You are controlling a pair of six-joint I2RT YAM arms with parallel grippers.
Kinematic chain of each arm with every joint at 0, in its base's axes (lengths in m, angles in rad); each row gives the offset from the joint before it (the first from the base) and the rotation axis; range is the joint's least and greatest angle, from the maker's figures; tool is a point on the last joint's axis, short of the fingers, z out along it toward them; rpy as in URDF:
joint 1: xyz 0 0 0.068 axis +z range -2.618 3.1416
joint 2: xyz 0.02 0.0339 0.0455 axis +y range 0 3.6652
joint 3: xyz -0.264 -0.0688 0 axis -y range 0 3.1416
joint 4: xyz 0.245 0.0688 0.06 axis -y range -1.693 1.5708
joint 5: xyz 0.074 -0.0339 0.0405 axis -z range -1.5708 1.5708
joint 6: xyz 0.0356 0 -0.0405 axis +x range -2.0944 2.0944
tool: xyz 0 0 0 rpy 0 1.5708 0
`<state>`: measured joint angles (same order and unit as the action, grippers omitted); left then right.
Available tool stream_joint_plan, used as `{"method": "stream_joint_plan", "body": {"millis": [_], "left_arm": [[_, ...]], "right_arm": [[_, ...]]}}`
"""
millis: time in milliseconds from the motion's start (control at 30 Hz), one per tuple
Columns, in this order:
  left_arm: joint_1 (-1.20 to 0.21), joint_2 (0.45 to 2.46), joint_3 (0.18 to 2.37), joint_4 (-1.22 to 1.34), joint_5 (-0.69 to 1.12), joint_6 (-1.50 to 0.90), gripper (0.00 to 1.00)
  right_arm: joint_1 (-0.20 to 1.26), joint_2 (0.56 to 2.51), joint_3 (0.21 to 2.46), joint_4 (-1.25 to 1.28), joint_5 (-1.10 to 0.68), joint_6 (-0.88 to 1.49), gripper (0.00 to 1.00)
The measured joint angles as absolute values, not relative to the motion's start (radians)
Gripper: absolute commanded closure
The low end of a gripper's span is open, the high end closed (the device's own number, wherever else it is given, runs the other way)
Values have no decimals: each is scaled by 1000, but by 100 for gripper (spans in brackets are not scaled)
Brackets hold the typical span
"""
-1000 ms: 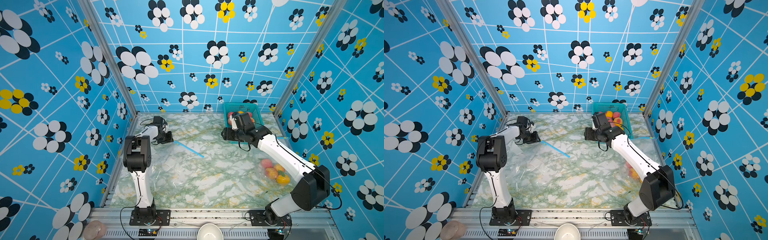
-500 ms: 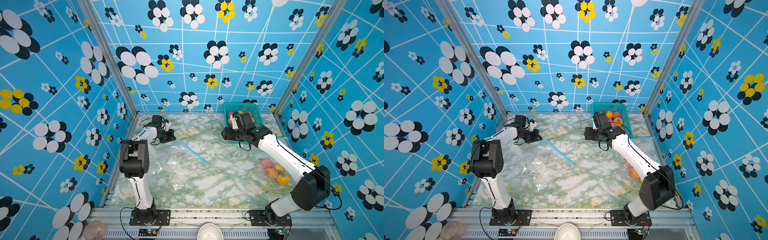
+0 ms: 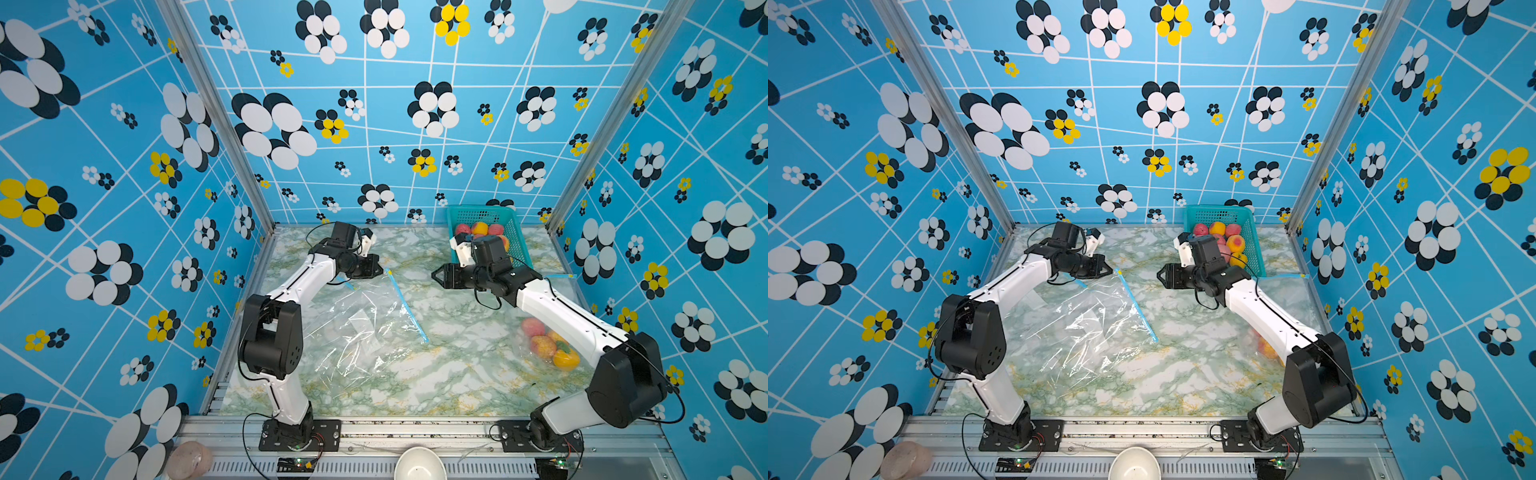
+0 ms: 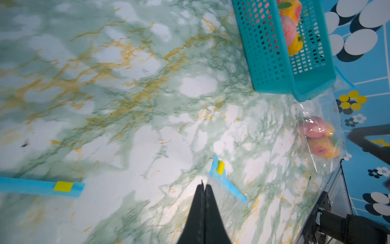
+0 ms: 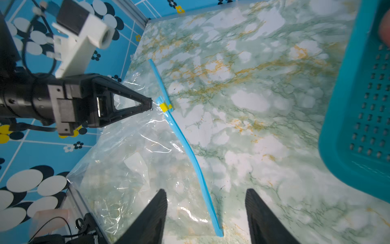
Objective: Place the peach in a zip-top bag and seal the zipper
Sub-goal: Open the zipper food storage bag.
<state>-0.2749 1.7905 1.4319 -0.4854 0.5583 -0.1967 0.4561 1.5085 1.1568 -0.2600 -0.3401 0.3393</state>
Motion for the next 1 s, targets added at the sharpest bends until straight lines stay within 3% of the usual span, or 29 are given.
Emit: {"method": "stream_joint_plan", "body": {"millis": [100,167,333,733,1000], "left_arm": [[-327,1787,1485,-486,558,-194,100],[-342,1787,1510,-486,558,-191,100],[-356,1787,1541,-494,557,-187,100],[-379,1788,1567,-532,549,-157,100],[-385,1788,1568,-546,545,-145,100]], "right_arm": [[456,1535,1092,-146,-407,298,62],[456,1574,1084,-83,-438,288,65],[456,1648,1021,93,-500,300,70],[458,1726,977,303,-579,360,71],[458,1768,1000,334,-632,382,81]]}}
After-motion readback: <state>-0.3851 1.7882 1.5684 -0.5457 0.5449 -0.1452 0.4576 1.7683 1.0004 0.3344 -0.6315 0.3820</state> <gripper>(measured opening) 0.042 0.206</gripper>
